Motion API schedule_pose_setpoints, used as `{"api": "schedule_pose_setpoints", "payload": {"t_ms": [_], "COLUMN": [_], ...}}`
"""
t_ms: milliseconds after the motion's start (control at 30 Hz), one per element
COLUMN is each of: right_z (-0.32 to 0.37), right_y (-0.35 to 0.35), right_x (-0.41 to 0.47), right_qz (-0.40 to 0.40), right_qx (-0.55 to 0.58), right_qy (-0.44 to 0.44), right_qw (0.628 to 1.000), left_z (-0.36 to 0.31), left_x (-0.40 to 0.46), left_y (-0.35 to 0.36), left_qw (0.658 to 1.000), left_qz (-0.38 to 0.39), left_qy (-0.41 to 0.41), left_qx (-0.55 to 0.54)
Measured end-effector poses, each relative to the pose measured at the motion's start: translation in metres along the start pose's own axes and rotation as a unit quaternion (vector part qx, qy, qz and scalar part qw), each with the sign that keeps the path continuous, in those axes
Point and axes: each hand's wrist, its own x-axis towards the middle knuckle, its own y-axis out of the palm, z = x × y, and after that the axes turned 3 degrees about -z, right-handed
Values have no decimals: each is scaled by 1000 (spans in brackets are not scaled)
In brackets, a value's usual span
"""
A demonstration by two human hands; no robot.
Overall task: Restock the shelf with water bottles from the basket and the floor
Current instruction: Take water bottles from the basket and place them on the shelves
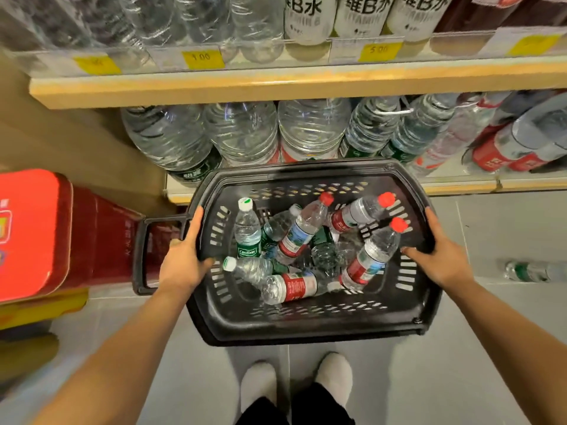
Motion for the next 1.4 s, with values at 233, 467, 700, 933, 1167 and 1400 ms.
{"api": "schedule_pose_setpoints", "payload": {"t_ms": [233,467,700,933,1167,1400], "right_z": [24,49,14,14,29,82], "right_y": [-20,-11,64,118,96,39], "right_x": [-30,-76,-34,23,1,-39], "right_qz": [6,25,6,-85,-89,-13], "right_qx": [-4,199,235,266,248,286], "right_qy": [-4,98,174,252,136,-1], "right_qw": [1000,975,956,927,955,958], "left_z": [-24,-77,-89,-100,-114,-154], "left_x": [-26,-65,-16,25,17,-3], "left_y": [-12,18,88,122,114,71], "left_qw": [987,978,974,960,958,944], "left_qz": [-60,124,145,144,166,204], "left_qy": [23,167,171,234,209,215], "left_qx": [146,28,-26,-46,-106,-147]}}
